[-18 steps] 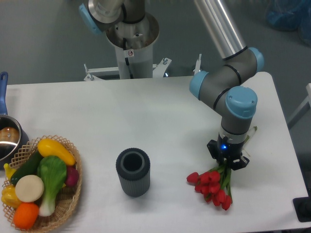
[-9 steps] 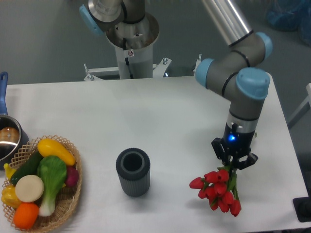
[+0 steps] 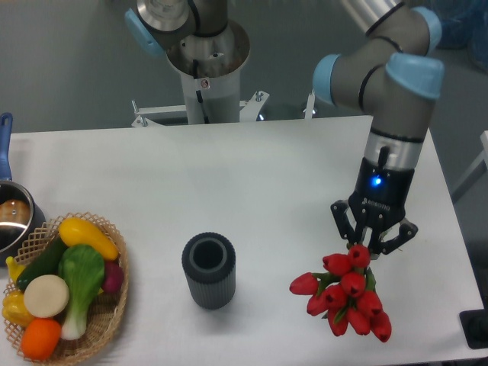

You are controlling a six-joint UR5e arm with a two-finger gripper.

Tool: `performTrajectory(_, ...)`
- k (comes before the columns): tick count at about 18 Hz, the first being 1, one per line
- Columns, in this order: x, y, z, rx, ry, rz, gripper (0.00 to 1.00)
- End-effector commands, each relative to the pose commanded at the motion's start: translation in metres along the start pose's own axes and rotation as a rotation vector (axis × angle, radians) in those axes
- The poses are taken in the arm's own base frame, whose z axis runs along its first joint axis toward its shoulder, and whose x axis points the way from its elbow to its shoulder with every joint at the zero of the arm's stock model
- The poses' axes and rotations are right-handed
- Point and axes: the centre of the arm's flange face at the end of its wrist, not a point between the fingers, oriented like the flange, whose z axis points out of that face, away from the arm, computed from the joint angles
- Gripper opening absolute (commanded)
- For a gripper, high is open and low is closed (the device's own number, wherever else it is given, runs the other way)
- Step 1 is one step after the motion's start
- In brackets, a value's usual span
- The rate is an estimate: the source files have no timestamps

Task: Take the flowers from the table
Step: 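Lift the gripped tulips up off the table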

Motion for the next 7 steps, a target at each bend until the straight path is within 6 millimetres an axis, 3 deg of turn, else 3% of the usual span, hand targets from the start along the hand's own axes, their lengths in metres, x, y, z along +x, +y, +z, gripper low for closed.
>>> performTrajectory(7, 0.000, -0.010, -0.015, 0.070, 0.010, -0.022, 0.22)
